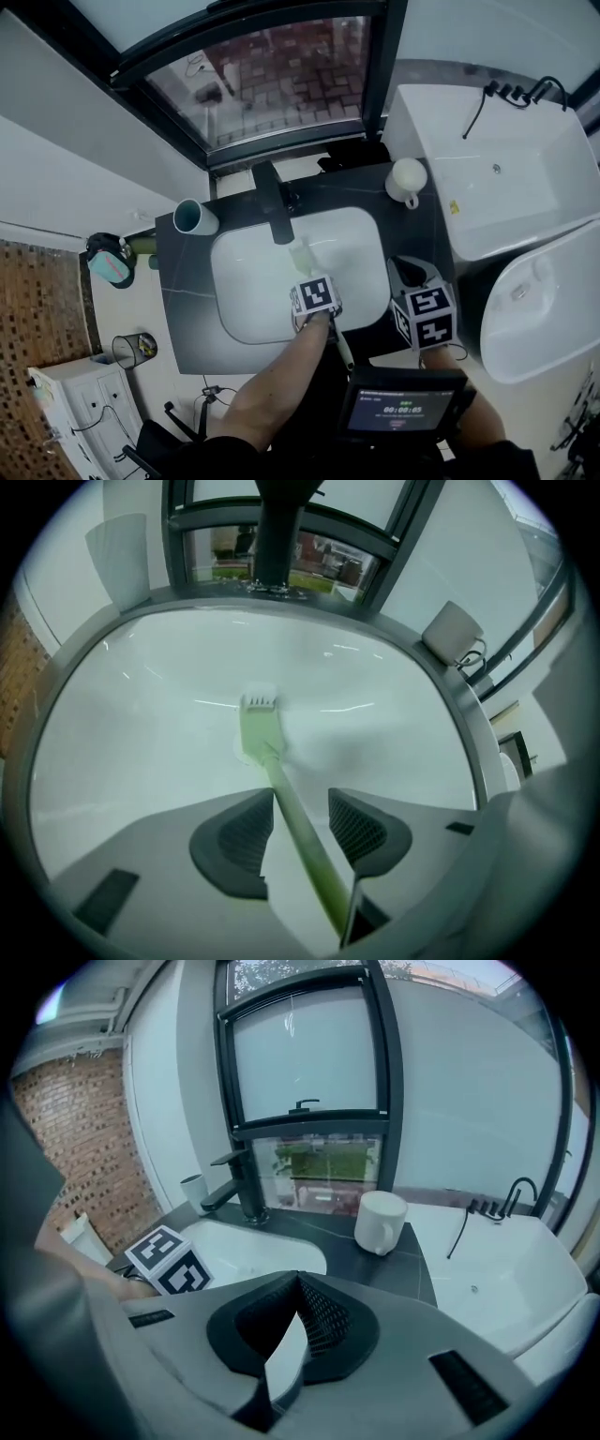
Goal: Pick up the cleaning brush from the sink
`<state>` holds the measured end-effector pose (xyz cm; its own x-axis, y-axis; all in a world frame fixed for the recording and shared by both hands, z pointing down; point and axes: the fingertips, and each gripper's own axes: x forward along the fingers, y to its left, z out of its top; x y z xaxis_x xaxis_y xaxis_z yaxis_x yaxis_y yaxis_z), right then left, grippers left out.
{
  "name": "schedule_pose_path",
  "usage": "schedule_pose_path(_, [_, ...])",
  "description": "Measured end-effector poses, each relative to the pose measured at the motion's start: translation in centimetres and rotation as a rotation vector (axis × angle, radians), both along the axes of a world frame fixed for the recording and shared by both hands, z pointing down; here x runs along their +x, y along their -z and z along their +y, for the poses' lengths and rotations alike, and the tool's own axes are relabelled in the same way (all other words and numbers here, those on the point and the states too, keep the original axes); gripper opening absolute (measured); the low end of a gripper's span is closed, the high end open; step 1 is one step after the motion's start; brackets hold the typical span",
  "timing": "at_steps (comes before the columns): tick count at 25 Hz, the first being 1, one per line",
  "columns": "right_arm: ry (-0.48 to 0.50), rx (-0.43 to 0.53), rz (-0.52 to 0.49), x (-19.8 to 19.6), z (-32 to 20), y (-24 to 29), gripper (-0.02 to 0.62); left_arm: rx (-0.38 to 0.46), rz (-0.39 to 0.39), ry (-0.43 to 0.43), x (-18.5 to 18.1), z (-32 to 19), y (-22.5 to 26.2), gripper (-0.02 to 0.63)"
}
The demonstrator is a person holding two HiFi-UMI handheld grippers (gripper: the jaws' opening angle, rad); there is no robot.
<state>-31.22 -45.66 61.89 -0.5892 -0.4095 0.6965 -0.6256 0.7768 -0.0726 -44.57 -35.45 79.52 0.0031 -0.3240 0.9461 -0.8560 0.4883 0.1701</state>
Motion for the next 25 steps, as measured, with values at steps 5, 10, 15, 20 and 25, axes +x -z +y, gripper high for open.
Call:
schedule_pose_path(5, [-0.014,-0.056,0.039,-1.7,-0.2,-1.4,-0.012,-0.063,0.058,0.070,-0.9,0.3,-2.2,0.199])
schedule_pose_path(10, [-0.044,-0.104,0.043,-2.0,0.5,-2.5,-0.012,-0.103,0.093,0.108,-1.2,0.9,-3.2,0.111])
schedule_pose_path(15, [-0.057,-0.082,0.023,-0.9,0.4,-1.1,-0.012,-0.112,0.098,0.125,-0.7,1.4,-2.9,0.055])
schedule_pose_path(20, [-0.084,-0.060,0.001,0.4,0.9,0.9,-0.012,-0.111,0.137,0.151,-0.2,2.6,-1.2,0.054])
schedule_pose_path(25, [-0.113,-0.034,-0.027,1.9,3.2,3.5,-0.012,-0.042,0.167,0.132,0.8,3.7,2.8,0.052])
